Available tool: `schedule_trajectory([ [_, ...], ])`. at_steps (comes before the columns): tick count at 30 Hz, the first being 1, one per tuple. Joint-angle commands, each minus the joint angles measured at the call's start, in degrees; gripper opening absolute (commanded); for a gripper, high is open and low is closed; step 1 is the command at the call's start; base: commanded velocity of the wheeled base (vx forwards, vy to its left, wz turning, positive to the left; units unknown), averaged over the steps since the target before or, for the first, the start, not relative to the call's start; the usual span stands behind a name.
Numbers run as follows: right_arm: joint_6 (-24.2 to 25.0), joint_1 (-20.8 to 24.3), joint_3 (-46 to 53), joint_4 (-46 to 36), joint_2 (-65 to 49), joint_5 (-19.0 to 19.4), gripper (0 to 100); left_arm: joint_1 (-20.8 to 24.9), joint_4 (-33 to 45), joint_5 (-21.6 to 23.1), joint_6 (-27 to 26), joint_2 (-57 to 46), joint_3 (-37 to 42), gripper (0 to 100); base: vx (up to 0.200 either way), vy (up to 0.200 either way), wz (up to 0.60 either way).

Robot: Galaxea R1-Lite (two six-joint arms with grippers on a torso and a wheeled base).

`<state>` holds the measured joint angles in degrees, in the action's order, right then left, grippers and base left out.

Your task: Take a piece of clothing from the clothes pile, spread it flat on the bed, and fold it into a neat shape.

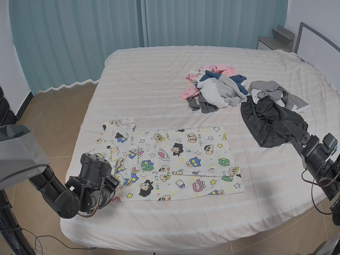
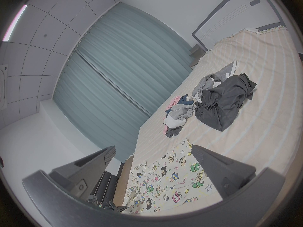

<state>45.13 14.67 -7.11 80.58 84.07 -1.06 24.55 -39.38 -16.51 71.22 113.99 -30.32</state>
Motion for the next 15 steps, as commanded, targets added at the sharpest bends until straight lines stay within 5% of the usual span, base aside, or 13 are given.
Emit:
schedule_trajectory([
  [1, -0.04, 0.01, -0.01, 0.02, -0.04, 0.01, 100, 0.15, -0.09, 0.07, 0.06, 1.14, 0.08, 0, 0.000, 0.000, 0.00],
  [15, -0.04, 0.10, -0.01, 0.02, -0.04, 0.01, 100, 0.06, -0.35, 0.60, 1.64, 2.81, 1.23, 0, 0.000, 0.000, 0.00],
])
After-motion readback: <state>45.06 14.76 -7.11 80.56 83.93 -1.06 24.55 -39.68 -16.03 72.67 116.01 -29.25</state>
